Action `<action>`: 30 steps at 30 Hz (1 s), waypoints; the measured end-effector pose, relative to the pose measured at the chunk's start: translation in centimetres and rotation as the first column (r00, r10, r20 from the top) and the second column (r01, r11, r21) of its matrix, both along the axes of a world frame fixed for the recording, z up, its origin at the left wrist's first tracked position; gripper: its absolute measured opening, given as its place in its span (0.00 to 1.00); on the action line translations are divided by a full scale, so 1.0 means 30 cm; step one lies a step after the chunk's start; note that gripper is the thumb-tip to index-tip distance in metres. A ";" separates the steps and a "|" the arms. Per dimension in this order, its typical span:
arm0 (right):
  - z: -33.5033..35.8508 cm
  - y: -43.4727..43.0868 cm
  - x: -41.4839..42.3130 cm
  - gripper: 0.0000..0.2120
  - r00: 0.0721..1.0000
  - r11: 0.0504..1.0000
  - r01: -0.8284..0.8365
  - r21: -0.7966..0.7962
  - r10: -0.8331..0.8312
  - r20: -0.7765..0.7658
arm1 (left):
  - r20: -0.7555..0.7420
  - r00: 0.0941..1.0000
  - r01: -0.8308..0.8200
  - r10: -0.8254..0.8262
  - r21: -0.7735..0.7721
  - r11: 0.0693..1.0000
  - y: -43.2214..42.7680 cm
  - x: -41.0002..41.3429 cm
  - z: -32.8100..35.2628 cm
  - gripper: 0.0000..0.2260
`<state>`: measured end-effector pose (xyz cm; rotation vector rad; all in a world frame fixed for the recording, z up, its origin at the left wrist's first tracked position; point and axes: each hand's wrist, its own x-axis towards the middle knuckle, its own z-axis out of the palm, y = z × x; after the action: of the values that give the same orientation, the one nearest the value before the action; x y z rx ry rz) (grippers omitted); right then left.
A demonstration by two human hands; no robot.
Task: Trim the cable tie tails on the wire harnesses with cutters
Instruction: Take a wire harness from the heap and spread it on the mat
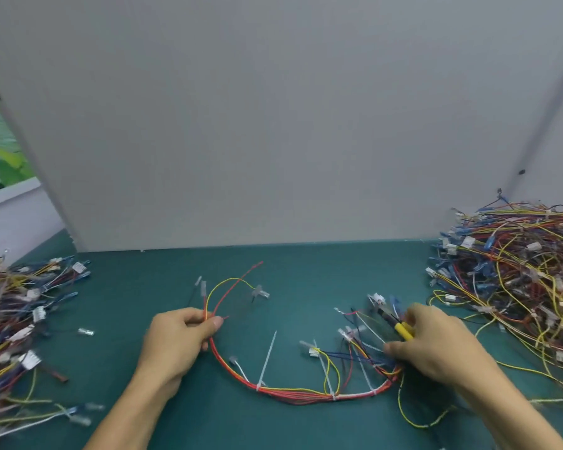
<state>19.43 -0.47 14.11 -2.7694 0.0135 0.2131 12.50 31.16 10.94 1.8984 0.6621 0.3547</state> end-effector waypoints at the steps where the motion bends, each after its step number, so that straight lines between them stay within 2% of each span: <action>1: -0.003 0.012 0.001 0.20 0.998 0.996 -0.022 0.085 0.016 0.065 | 0.026 1.000 0.013 -0.011 -0.102 0.995 0.002 0.001 0.003 0.03; 4: -0.002 0.046 -0.003 0.14 0.987 0.893 -0.097 0.439 0.031 0.156 | 0.096 0.995 0.042 -0.010 -0.344 0.938 0.014 0.002 0.014 0.03; 5: -0.003 0.052 -0.003 0.13 0.988 0.870 -0.102 0.483 0.034 0.149 | 0.108 0.994 0.051 -0.011 -0.376 0.925 0.021 0.001 0.017 0.04; 8: -0.013 0.054 0.001 0.12 0.993 0.851 -0.078 0.519 0.022 0.114 | 0.104 0.994 0.063 -0.029 -0.343 0.937 0.033 -0.003 0.015 0.06; 12: -0.005 0.039 0.010 0.14 0.996 0.777 -0.033 0.628 -0.024 0.082 | 0.169 0.984 0.104 -0.048 -0.339 0.935 0.022 -0.001 0.009 0.08; 20: -0.005 0.014 0.039 0.12 0.998 0.712 0.055 0.700 -0.056 -0.022 | 0.213 0.977 0.090 0.007 -0.446 0.891 0.021 0.017 -0.008 0.05; 24: 0.000 0.007 0.038 0.10 0.999 0.759 0.030 0.651 -0.014 -0.030 | 0.199 0.977 0.016 0.072 -0.407 0.913 0.036 0.025 -0.014 0.04; 26: 0.016 -0.004 0.032 0.08 1.000 0.803 -0.023 0.596 0.015 0.019 | 0.191 0.976 -0.018 0.101 -0.394 0.919 0.046 0.028 -0.020 0.04; 30: 0.099 -0.082 0.020 0.08 0.973 0.860 -0.106 0.498 -0.014 0.232 | 0.160 0.978 -0.063 0.131 -0.370 0.927 0.072 0.037 -0.038 0.02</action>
<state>20.01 -2.94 17.08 -2.2459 -0.1484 -0.0858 13.61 33.32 9.81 1.4645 0.6507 0.4316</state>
